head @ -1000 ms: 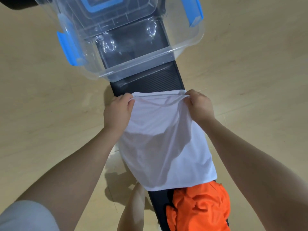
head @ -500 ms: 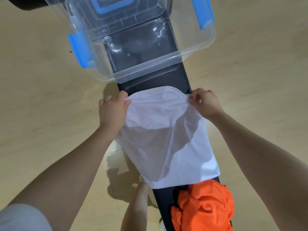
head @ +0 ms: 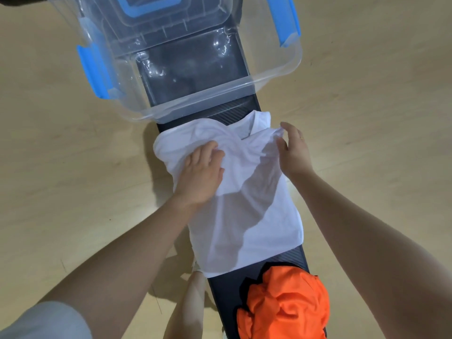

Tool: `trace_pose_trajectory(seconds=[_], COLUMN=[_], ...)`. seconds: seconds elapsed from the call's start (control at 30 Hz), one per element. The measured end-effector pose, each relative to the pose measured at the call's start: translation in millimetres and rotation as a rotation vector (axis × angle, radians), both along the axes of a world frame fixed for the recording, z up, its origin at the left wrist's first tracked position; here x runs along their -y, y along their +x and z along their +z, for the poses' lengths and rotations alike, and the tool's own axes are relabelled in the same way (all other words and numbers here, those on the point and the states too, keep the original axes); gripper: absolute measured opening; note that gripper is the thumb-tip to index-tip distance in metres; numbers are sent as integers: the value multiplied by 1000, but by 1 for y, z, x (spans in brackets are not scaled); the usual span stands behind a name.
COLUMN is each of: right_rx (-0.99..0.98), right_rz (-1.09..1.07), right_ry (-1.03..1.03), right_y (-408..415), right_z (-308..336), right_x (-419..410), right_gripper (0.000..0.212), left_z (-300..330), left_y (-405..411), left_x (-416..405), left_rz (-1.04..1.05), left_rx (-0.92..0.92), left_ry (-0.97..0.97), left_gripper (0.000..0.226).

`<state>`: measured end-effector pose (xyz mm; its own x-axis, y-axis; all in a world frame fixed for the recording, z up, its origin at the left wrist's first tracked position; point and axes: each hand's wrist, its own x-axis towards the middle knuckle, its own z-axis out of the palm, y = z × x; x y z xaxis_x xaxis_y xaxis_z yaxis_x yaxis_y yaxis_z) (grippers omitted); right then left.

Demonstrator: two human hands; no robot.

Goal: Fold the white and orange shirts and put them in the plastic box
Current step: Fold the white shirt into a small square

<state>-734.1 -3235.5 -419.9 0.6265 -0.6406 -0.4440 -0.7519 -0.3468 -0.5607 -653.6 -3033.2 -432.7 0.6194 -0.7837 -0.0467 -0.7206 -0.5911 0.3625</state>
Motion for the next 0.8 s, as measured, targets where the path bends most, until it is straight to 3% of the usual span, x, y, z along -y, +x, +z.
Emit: trace_pose_trajectory(seconds=[0.17, 0.3, 0.4, 0.47, 0.57, 0.7, 0.77, 0.8], right_rx=[-205, -121, 19, 7, -44, 274, 192, 76], right_rz=[-214, -213, -115, 57, 218, -301, -470, -437], right_ry=[105, 176, 294, 341, 209, 432, 401, 340], right_y=[30, 35, 22, 13, 10, 20, 24, 24], right_z=[-14, -11, 4, 14, 25, 26, 14, 6], right_x=[17, 30, 36, 39, 45, 53, 52, 50], right_gripper=[47, 22, 13, 9, 12, 29, 35, 36], left_z=[-13, -17, -19, -20, -26, -33, -33, -32], left_y=[0, 3, 3, 4, 6, 6, 3, 1], left_x=[11, 2, -2, -3, -4, -4, -3, -3], left_rz=[29, -32, -30, -59, -124, -121, -132, -132], left_rx=[-96, -102, -67, 7, 145, 372, 414, 409], left_ry=[102, 54, -3, -17, 32, -53, -86, -69], left_gripper=[49, 55, 45, 33, 27, 27, 36, 40])
